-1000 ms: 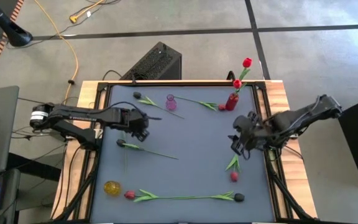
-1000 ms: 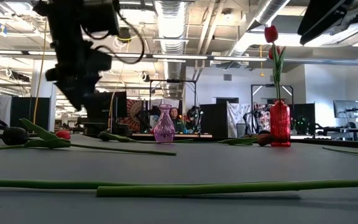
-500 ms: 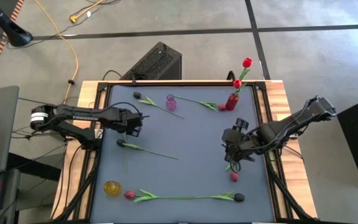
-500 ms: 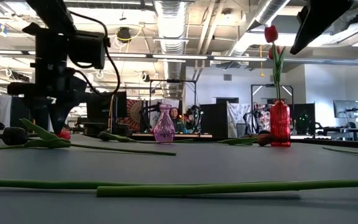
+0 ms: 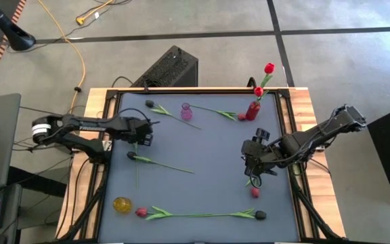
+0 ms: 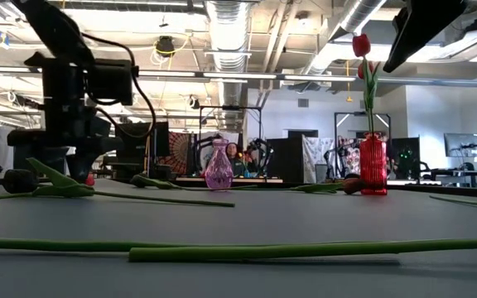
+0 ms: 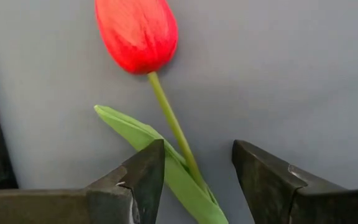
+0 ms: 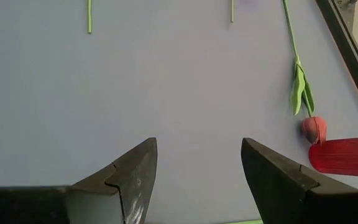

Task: Sort flowers into vase by color
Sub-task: Put the red flower into the red vase

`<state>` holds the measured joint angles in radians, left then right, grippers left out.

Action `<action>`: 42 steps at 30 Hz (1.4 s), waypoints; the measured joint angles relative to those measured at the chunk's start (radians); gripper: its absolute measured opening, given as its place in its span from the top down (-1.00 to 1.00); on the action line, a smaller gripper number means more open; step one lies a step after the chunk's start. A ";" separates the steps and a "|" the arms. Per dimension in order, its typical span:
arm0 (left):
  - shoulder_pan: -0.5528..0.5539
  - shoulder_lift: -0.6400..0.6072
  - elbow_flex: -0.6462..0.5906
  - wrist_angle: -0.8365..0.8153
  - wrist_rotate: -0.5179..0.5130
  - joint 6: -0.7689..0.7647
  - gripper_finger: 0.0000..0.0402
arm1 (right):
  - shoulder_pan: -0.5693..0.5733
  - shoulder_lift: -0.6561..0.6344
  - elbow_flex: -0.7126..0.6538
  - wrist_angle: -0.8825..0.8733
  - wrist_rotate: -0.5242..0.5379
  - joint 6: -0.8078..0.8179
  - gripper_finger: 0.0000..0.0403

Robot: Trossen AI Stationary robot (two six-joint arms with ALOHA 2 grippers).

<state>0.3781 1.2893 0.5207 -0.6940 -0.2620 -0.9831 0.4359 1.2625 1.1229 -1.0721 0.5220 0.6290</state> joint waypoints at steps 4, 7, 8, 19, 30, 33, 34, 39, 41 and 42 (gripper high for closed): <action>0.021 0.001 -0.002 0.012 0.007 0.028 0.15 | 0.000 0.000 0.000 0.005 0.000 -0.001 -0.29; 0.028 0.001 -0.003 0.020 0.006 0.048 0.31 | 0.000 0.000 0.000 0.005 0.000 0.005 -0.29; 0.028 0.002 -0.003 0.023 0.004 0.054 0.39 | 0.000 0.000 0.000 0.005 0.000 0.011 -0.29; 0.018 0.006 -0.008 0.110 -0.070 0.083 0.97 | 0.000 0.000 0.000 0.010 -0.024 0.037 -0.29; -0.040 -0.079 -0.009 0.520 -0.154 0.193 1.00 | 0.009 0.000 0.000 0.012 -0.055 0.044 -0.29; -0.040 -0.147 -0.009 0.637 -0.150 0.247 1.00 | 0.009 -0.001 0.000 0.012 -0.055 0.044 -0.29; -0.040 -0.174 -0.008 0.669 -0.150 0.266 1.00 | 0.009 -0.001 0.000 0.013 -0.055 0.044 -0.29; -0.044 -0.323 -0.008 0.799 -0.163 0.392 1.00 | 0.009 -0.001 0.000 0.032 -0.054 0.042 -0.29; -0.054 -0.381 -0.007 0.849 -0.165 0.464 1.00 | 0.006 -0.002 0.000 0.061 -0.054 0.022 -0.29; -0.061 -0.407 -0.007 0.872 -0.165 0.503 1.00 | 0.006 -0.004 0.000 0.085 -0.054 0.006 -0.29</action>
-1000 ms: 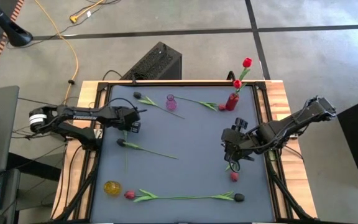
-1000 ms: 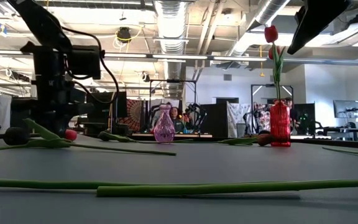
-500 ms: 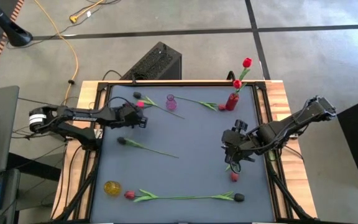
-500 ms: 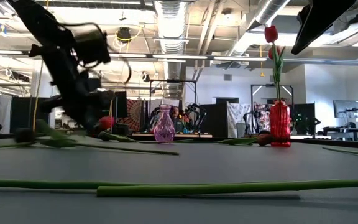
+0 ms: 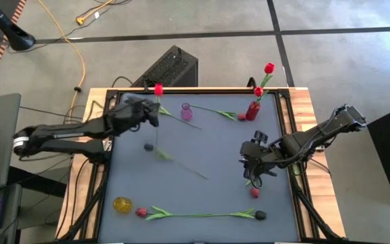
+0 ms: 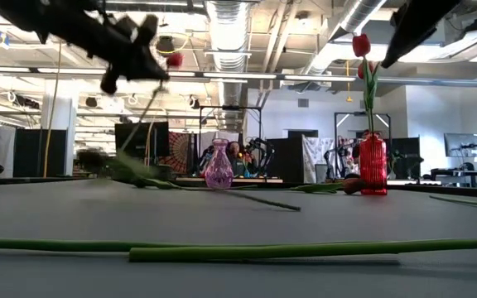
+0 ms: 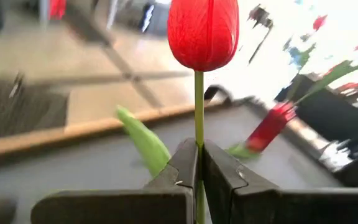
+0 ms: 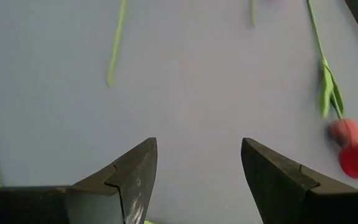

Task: Sort flowers into vase by color
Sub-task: Put the red flower into the red vase

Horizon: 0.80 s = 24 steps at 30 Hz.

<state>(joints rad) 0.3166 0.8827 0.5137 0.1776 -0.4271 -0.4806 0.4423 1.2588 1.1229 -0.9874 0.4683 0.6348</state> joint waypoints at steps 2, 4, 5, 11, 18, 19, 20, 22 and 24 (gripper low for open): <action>-0.017 -0.050 0.000 0.046 0.014 0.084 1.00 | -0.004 -0.008 0.000 0.060 0.001 -0.044 -0.29; -0.033 -0.090 0.000 0.104 0.053 0.162 1.00 | -0.013 -0.018 0.000 0.142 0.003 -0.112 -0.29; -0.041 -0.106 0.000 0.127 0.083 0.193 1.00 | -0.020 -0.023 0.000 0.193 0.008 -0.151 -0.29; -0.070 -0.099 0.001 0.351 0.359 0.260 1.00 | -0.094 -0.012 0.000 0.585 0.059 -0.447 -0.29; -0.153 0.081 0.001 0.623 0.605 0.276 1.00 | -0.209 0.064 0.000 0.878 -0.041 -0.572 -0.29; -0.165 0.106 0.001 0.664 0.628 0.284 1.00 | -0.222 0.079 0.000 0.909 -0.080 -0.572 -0.29; -0.175 0.129 0.001 0.707 0.642 0.292 1.00 | -0.233 0.094 0.000 0.933 -0.120 -0.569 -0.29; -0.195 0.173 0.001 0.788 0.658 0.300 1.00 | -0.250 0.134 0.000 0.996 -0.182 -0.567 -0.29; -0.211 0.211 0.001 0.875 0.659 0.300 1.00 | -0.261 0.176 0.000 1.055 -0.214 -0.568 -0.29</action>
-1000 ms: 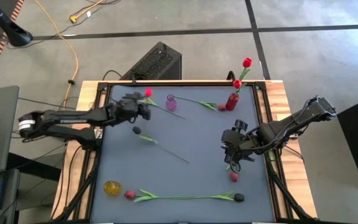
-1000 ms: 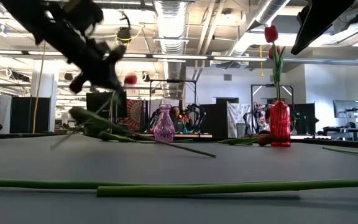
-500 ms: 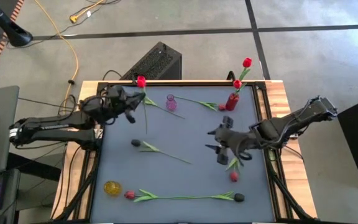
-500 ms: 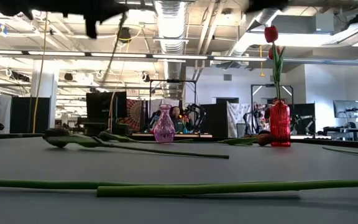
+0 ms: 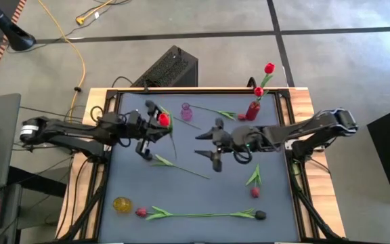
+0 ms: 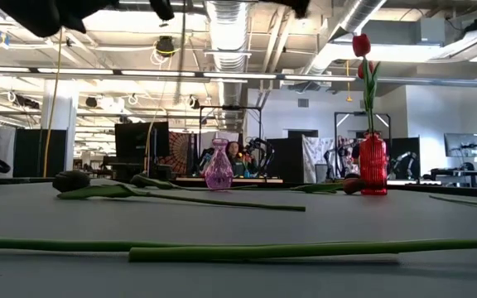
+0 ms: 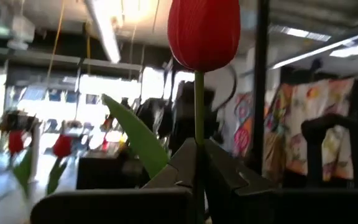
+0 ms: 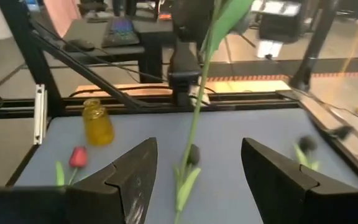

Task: Sort flowers into vase by color
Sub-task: Put the red flower into the red vase

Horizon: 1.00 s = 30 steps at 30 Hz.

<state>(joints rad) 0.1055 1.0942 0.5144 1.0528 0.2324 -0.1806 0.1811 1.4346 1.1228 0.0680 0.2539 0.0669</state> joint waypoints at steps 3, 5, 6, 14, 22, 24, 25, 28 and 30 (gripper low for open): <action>-0.014 0.051 0.000 0.093 0.001 -0.004 1.00 | -0.015 0.057 0.000 0.089 -0.016 -0.017 -0.29; -0.016 0.079 0.000 0.126 0.001 -0.002 1.00 | -0.023 0.083 0.000 0.130 -0.020 -0.030 -0.29; -0.016 0.088 0.000 0.132 -0.001 0.000 1.00 | -0.029 0.095 0.000 0.156 -0.021 -0.035 -0.29; -0.015 0.105 0.000 0.137 -0.036 0.000 1.00 | -0.083 0.130 0.000 0.231 -0.160 -0.020 -0.29; -0.015 0.121 0.000 0.135 -0.102 -0.001 1.00 | -0.119 0.159 0.000 0.311 -0.212 -0.015 -0.29; -0.015 0.130 0.001 0.158 -0.113 0.001 1.00 | -0.125 0.173 0.000 0.341 -0.227 -0.014 -0.29; -0.015 0.133 0.001 0.155 -0.115 -0.001 1.00 | -0.126 0.176 0.000 0.350 -0.228 -0.013 -0.29; -0.015 0.138 0.001 0.159 -0.116 -0.005 1.00 | -0.133 0.186 -0.001 0.366 -0.229 -0.013 -0.29; -0.015 0.138 0.001 0.162 -0.118 -0.005 1.00 | -0.138 0.194 0.000 0.394 -0.229 -0.008 -0.28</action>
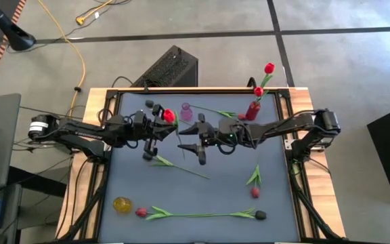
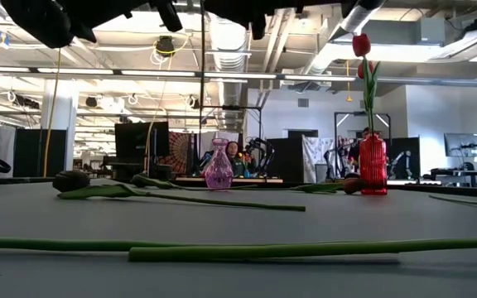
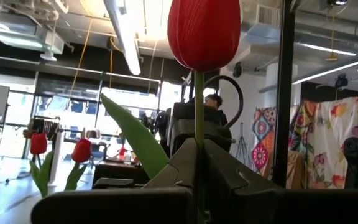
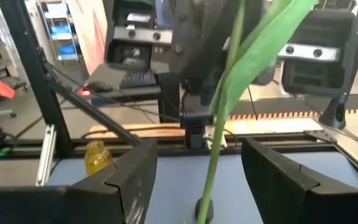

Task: Sort flowers into vase by color
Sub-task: Put the red flower into the red vase

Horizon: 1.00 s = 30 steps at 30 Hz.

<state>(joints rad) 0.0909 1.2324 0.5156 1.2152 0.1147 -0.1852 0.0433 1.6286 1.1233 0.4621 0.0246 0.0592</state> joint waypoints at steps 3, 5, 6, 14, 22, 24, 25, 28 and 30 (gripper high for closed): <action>0.000 0.001 0.000 0.001 -0.002 0.000 1.00 | -0.008 0.013 0.000 0.006 0.000 0.004 -0.23; 0.000 0.001 0.000 0.002 -0.003 0.000 1.00 | -0.014 0.014 0.000 0.005 0.000 0.018 -0.16; 0.000 0.001 0.000 0.002 -0.003 0.001 1.00 | -0.017 0.014 0.000 0.007 0.000 0.020 -0.12; 0.000 0.001 0.000 -0.001 -0.009 0.005 1.00 | -0.021 0.013 0.000 0.013 0.000 0.022 0.37; 0.000 0.001 0.000 -0.017 -0.011 0.005 0.98 | -0.021 0.013 0.000 0.007 0.000 0.022 0.85; 0.000 0.000 0.000 -0.032 -0.011 0.010 0.95 | -0.021 0.013 -0.001 0.001 0.000 0.021 0.91; 0.000 0.000 0.000 -0.041 -0.012 0.015 0.93 | -0.021 0.013 -0.001 0.000 0.000 0.021 0.91; 0.000 0.001 0.000 -0.070 -0.015 0.020 0.84 | -0.021 0.001 -0.001 -0.020 0.000 0.021 0.91; 0.000 0.000 0.000 -0.076 -0.019 0.049 0.75 | -0.021 -0.017 -0.001 -0.045 0.000 0.022 0.87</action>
<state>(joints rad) 0.0914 1.2327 0.5152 1.1387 0.0953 -0.1360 0.0227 1.6119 1.1225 0.4167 0.0250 0.0809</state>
